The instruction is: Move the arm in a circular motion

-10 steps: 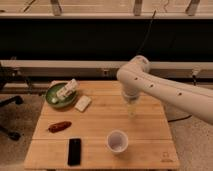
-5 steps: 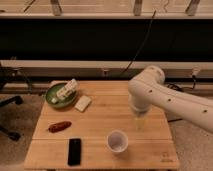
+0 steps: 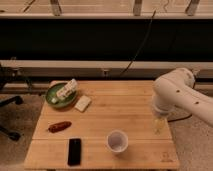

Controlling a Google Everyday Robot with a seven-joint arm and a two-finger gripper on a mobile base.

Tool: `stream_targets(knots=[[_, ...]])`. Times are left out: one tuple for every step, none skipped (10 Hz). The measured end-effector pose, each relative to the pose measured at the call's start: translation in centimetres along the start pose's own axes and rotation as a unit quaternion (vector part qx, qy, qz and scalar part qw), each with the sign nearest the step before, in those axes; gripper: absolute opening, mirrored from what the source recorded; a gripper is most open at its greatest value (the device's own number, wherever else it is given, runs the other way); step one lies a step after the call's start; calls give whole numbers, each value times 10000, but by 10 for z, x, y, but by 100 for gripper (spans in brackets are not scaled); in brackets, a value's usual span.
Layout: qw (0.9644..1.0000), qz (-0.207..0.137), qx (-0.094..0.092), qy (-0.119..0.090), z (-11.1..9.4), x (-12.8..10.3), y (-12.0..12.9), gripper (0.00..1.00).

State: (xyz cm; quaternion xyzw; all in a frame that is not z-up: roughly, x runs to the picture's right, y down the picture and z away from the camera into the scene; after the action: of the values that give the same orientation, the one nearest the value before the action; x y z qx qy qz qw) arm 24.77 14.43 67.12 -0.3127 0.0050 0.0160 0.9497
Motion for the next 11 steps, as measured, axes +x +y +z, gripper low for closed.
stream_targets(knots=[[9999, 167, -28, 21, 1, 19, -8, 80], [9995, 323, -51, 42, 3, 34, -23, 80], [9992, 404, -54, 64, 4, 41, -36, 80], [9990, 438, -62, 83, 6, 43, -45, 80], [9984, 545, -79, 147, 12, 49, -77, 80], [9982, 571, -91, 173, 16, 50, -95, 80], [9981, 577, -104, 198, 20, 48, -109, 80], [9981, 559, -108, 223, 23, 44, -126, 80], [9983, 519, -109, 240, 27, 38, -140, 80], [9987, 435, -101, 245, 29, 26, -149, 80], [9990, 351, -98, 243, 30, 15, -153, 80]])
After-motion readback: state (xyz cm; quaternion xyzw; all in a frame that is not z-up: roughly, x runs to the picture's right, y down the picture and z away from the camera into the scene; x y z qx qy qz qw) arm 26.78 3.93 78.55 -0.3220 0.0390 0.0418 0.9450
